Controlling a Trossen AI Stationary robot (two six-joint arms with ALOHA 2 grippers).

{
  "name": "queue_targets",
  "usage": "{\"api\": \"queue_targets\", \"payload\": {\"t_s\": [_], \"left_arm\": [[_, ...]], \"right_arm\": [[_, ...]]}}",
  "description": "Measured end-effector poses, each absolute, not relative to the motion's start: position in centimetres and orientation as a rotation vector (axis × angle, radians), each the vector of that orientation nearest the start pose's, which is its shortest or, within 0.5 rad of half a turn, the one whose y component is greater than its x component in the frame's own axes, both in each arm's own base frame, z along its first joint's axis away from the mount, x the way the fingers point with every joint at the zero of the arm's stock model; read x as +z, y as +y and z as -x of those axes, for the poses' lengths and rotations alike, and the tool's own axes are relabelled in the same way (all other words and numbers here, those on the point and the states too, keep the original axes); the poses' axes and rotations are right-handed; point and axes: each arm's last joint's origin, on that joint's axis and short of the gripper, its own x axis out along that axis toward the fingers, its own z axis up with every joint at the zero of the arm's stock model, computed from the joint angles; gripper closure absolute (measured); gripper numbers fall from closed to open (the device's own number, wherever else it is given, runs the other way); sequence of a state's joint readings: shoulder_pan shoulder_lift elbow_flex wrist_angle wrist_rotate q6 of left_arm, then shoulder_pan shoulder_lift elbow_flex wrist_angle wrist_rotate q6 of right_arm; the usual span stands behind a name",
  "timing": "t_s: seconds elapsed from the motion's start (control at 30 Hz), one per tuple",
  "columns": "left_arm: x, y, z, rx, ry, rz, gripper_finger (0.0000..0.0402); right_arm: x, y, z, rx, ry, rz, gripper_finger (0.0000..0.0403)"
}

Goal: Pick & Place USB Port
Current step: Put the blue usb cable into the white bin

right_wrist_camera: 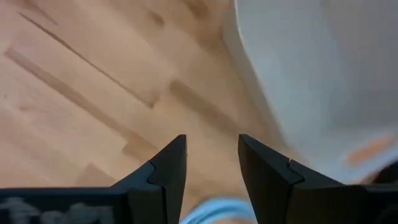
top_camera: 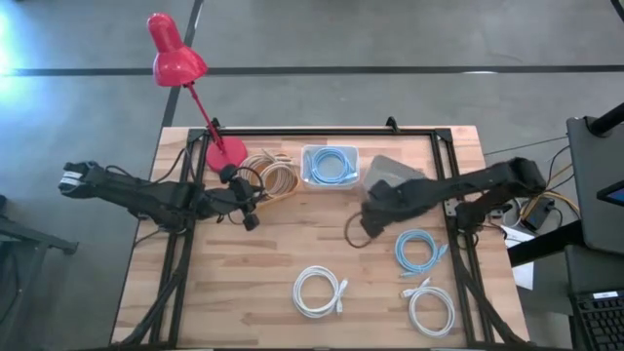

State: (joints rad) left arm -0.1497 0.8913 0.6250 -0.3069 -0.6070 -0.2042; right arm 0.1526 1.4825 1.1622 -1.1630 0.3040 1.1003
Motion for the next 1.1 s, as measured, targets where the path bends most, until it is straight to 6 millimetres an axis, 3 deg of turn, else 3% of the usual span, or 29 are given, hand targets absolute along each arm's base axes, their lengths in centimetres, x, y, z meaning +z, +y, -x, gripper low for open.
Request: {"api": "queue_targets", "payload": {"t_s": [0.17,0.4,0.63,1.1], "left_arm": [[25.3,-1.1,-18.4,0.492,0.492,-0.033,0.0305],[25.3,-1.1,-18.4,0.491,0.491,-0.034,0.0305],[25.4,-1.1,-18.4,0.492,0.484,-0.027,0.0305],[25.8,-1.1,-18.5,0.495,0.469,-0.020,0.0305]], "right_arm": [[22.2,5.1,-22.4,-0.963,1.168,-0.835,0.0266],[17.4,7.1,-20.6,-0.877,1.246,-1.121,0.0278],[16.1,6.9,-19.7,-0.939,1.275,-1.159,0.0287],[14.1,7.0,-20.3,-1.049,1.297,-1.109,0.0286]]}}
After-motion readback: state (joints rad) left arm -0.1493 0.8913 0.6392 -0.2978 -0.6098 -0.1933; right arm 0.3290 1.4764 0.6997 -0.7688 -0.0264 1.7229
